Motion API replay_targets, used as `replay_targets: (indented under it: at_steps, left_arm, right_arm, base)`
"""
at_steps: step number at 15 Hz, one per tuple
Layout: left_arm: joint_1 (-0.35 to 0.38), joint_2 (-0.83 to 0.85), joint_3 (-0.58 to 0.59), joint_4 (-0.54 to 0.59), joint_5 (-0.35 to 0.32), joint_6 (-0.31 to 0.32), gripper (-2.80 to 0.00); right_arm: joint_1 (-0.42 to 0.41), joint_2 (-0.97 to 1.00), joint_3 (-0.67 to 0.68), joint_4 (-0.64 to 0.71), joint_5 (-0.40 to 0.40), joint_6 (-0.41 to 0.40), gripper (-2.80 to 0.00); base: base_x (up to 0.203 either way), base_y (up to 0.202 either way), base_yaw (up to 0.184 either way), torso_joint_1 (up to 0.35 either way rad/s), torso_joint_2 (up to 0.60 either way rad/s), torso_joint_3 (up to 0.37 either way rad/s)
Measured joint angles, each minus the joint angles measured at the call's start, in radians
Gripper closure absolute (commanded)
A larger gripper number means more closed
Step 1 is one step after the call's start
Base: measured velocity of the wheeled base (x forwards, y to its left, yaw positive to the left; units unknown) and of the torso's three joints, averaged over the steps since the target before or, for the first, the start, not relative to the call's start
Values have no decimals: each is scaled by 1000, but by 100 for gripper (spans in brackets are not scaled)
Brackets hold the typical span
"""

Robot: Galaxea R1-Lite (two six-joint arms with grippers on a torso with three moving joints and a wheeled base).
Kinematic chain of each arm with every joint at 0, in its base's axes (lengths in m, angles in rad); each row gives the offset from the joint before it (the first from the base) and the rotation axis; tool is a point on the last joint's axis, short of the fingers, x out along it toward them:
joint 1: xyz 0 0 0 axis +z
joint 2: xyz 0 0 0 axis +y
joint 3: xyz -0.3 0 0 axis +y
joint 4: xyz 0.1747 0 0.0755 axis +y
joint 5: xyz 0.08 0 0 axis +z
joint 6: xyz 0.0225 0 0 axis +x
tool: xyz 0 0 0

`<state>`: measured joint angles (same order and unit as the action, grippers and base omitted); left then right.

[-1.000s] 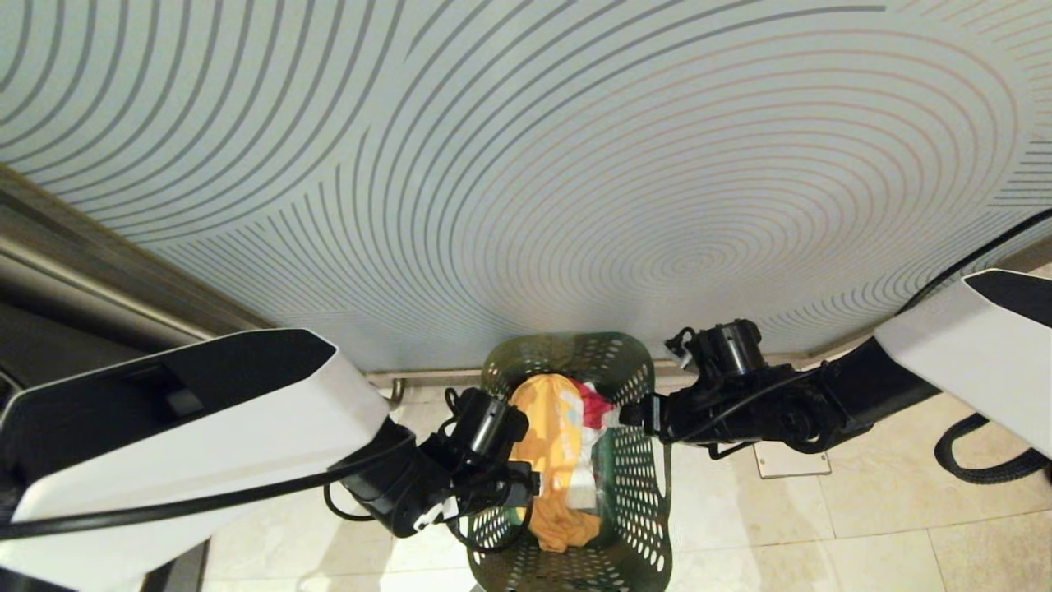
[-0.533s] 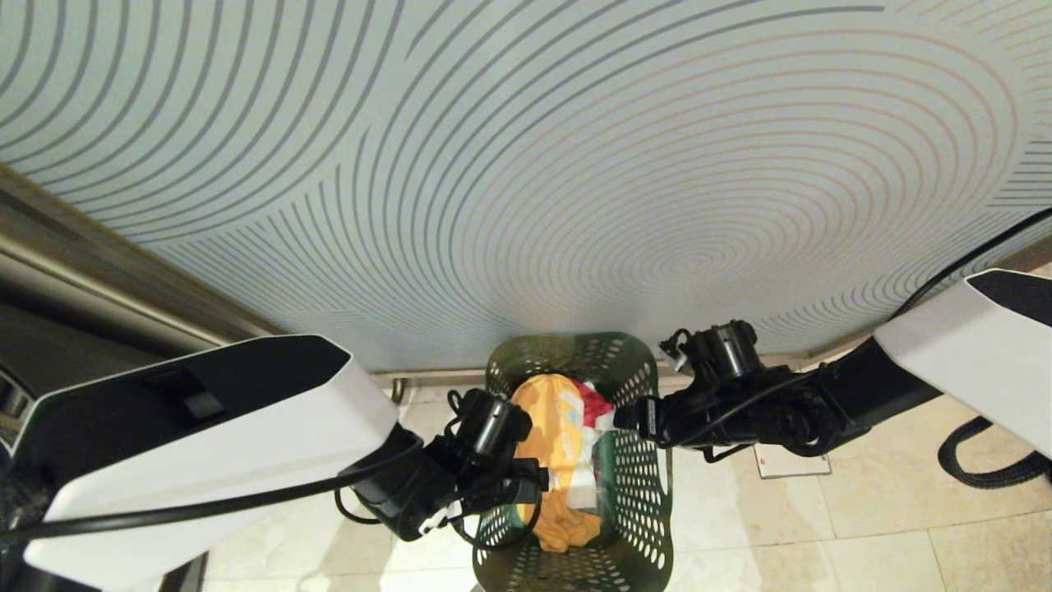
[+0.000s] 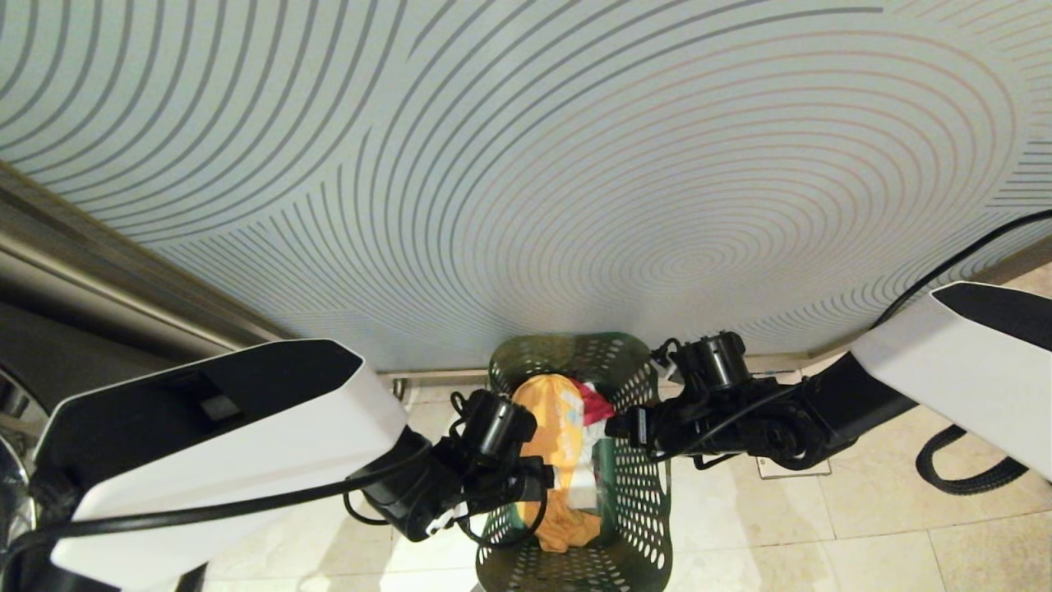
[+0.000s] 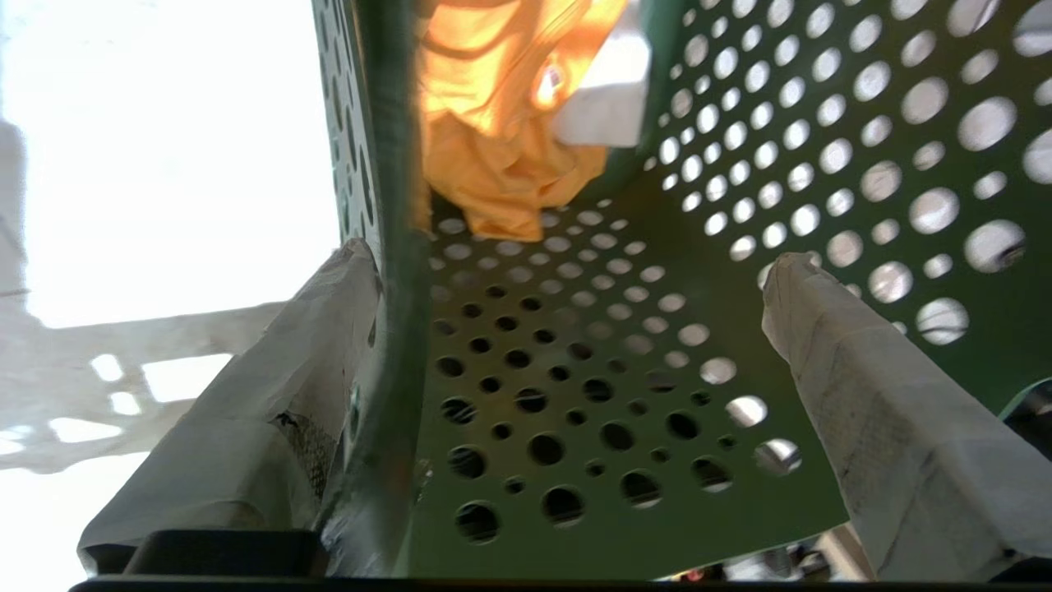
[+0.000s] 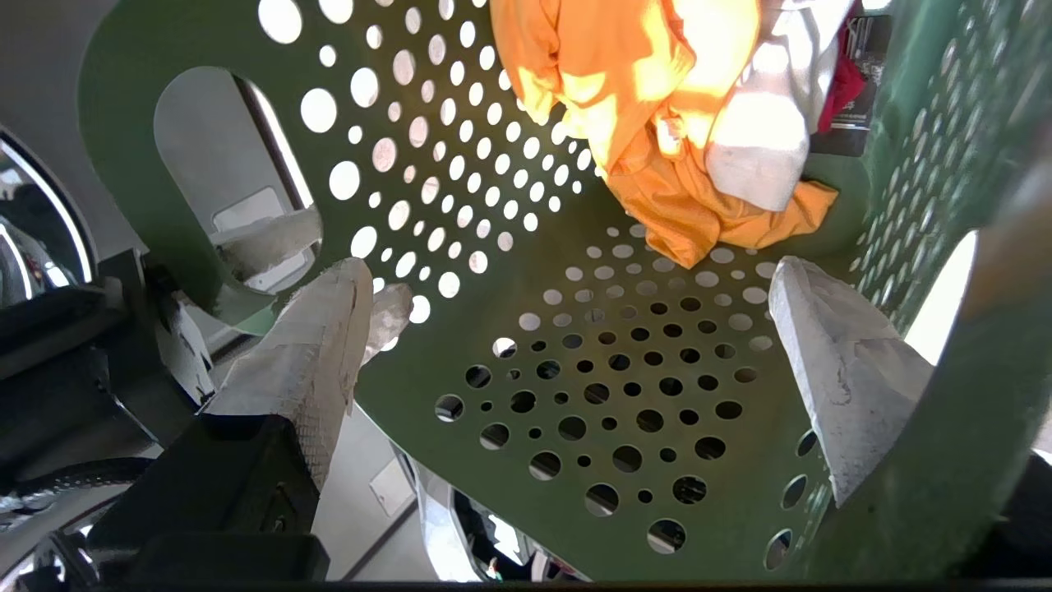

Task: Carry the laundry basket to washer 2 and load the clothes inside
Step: Pick up the clothes basket and put it beside the washing machine

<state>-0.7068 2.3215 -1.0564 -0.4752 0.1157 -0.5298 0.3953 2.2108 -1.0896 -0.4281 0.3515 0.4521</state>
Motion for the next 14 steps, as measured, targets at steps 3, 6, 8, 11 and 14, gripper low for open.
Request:
replay_targets:
  at_steps: [3,6,8,11,14]
  left_arm:
    - [-19,12,-32,4,0,-10,-280]
    - [-37,28,-81,14,1,-9,-280]
    - [-55,48,-131,46,2,-8,-280]
    - [-72,78,-212,129,9,-6,-280]
    - [-76,88,-246,157,10,-6,-280]
  right_arm:
    - [0,1,15,0,-32,-3,-280]
    - [5,3,40,-1,-114,-7,-280]
    - [10,4,49,-1,-125,-8,-280]
    - [11,5,42,1,-127,-14,-280]
    - [11,4,40,1,-127,-14,-280]
  base:
    - [0,0,0,0,0,0]
    - [0,0,0,0,0,0]
    - [0,0,0,0,0,0]
    - [0,0,0,0,0,0]
    - [0,0,0,0,0,0]
